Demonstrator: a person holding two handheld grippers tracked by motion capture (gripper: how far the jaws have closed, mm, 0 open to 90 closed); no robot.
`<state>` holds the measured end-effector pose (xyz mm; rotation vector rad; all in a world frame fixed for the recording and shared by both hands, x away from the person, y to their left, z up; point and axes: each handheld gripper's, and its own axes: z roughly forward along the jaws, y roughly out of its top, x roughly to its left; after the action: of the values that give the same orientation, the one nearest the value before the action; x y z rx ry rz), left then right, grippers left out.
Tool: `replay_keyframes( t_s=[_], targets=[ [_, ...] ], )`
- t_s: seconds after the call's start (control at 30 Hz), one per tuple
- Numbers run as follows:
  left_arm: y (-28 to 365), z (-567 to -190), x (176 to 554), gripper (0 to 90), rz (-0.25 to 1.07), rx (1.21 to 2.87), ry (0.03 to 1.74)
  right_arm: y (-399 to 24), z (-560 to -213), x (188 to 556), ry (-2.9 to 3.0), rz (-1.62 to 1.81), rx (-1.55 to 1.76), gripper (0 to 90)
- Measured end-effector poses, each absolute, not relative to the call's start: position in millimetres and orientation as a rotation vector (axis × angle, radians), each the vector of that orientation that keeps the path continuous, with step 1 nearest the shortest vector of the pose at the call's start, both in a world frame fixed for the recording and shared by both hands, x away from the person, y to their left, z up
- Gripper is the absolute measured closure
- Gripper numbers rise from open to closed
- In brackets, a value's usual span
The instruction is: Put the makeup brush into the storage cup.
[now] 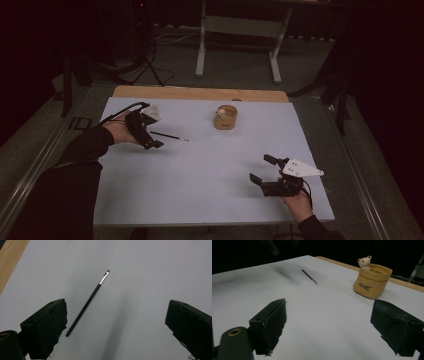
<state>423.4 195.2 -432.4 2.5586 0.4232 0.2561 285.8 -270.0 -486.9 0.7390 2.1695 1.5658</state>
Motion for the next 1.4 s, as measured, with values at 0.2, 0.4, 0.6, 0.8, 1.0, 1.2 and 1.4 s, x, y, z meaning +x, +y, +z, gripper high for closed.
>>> replay_keyframes(
  t_s=[0.2,0.4,0.6,0.8,1.0,1.2,1.4],
  targets=[
    [196,-433,435,4.9,0.283,2.571,0.415,-270,-487,285,2.172,1.568,0.74,13.2],
    [192,-441,444,7.0,0.3,2.662,0.347,-270,-487,285,2.175,1.567,0.742,13.2],
    [189,-444,453,10.7,0.302,2.672,0.318,-270,-488,286,2.178,1.564,0.753,13.2],
    [185,-454,461,15.0,0.313,2.742,0.262,-269,-489,287,2.18,1.55,0.759,13.2],
    [180,-463,466,16.5,0.306,2.803,0.229,-268,-490,287,2.184,1.53,0.763,13.2],
    [174,-471,472,22.5,0.295,2.841,0.208,-269,-490,287,2.183,1.53,0.772,13.2],
    [172,-478,478,41.7,0.293,2.857,0.136,-270,-491,288,2.183,1.527,0.779,13.2]
  ],
)
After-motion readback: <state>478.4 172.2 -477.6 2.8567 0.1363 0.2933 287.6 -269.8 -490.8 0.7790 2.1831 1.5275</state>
